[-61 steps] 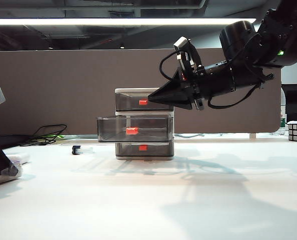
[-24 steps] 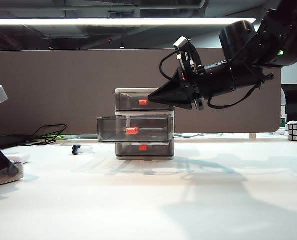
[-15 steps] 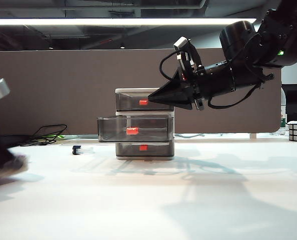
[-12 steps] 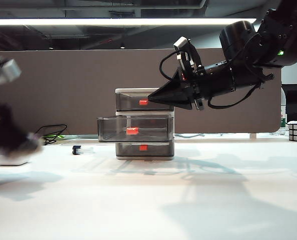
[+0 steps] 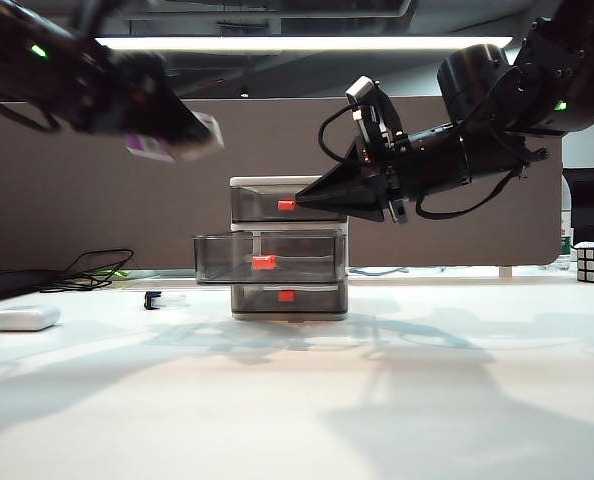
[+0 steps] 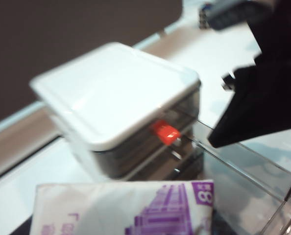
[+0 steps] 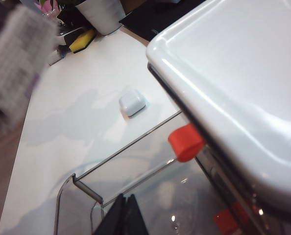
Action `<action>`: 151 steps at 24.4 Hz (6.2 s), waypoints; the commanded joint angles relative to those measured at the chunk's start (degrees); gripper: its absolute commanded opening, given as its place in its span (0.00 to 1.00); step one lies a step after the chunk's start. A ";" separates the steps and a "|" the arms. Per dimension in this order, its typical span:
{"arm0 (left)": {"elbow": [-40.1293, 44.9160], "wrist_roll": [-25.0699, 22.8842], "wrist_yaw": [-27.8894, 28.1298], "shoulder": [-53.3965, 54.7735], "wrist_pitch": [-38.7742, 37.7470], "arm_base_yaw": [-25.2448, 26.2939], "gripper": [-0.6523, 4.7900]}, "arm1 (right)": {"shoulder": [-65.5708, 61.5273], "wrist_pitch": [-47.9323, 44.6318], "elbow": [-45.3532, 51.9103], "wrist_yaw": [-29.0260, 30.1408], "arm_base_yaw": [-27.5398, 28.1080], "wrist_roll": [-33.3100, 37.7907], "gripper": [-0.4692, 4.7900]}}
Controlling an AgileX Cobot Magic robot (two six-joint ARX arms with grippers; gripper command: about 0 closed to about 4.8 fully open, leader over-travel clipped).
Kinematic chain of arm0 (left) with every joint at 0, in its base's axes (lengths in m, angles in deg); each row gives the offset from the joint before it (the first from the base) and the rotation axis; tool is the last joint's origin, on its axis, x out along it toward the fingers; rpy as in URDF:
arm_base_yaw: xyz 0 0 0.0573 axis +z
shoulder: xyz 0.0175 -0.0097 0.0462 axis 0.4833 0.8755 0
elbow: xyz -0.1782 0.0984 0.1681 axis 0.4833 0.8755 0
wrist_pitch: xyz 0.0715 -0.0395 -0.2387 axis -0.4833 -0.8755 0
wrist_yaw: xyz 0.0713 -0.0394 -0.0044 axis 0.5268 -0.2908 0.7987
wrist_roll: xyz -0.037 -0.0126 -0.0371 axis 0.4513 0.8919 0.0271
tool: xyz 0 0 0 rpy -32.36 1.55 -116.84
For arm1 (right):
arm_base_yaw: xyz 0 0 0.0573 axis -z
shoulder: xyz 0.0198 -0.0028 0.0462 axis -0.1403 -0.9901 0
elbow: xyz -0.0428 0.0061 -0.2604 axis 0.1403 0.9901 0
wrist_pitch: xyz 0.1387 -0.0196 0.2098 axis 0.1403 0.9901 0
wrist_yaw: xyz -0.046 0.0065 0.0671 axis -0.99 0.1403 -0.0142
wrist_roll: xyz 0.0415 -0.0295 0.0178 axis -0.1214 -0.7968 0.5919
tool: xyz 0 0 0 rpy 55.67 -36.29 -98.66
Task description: Open the second layer of the drawer on the table, pick up a pack of napkins on the table and put it in, and finally close the drawer.
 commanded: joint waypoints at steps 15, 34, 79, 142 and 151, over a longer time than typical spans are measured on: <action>-11.28 -0.92 0.02 19.32 -0.20 -9.16 0.75 | 4.22 0.96 -0.31 0.31 1.01 -1.62 0.08; -11.28 -0.63 1.68 1.64 -26.71 -9.16 0.42 | 7.61 1.05 -2.25 -1.77 1.01 -1.66 0.08; -11.45 1.84 14.45 27.12 9.60 -9.14 0.11 | -16.28 24.65 -31.02 -16.70 -0.79 -9.42 0.08; 42.75 11.91 32.13 -77.57 -17.22 -10.45 0.11 | 107.82 30.88 64.15 -51.78 -4.96 -2.82 0.08; 42.77 8.72 26.88 -77.48 -17.00 0.83 0.11 | 108.93 27.34 64.13 -56.65 2.34 -8.61 0.08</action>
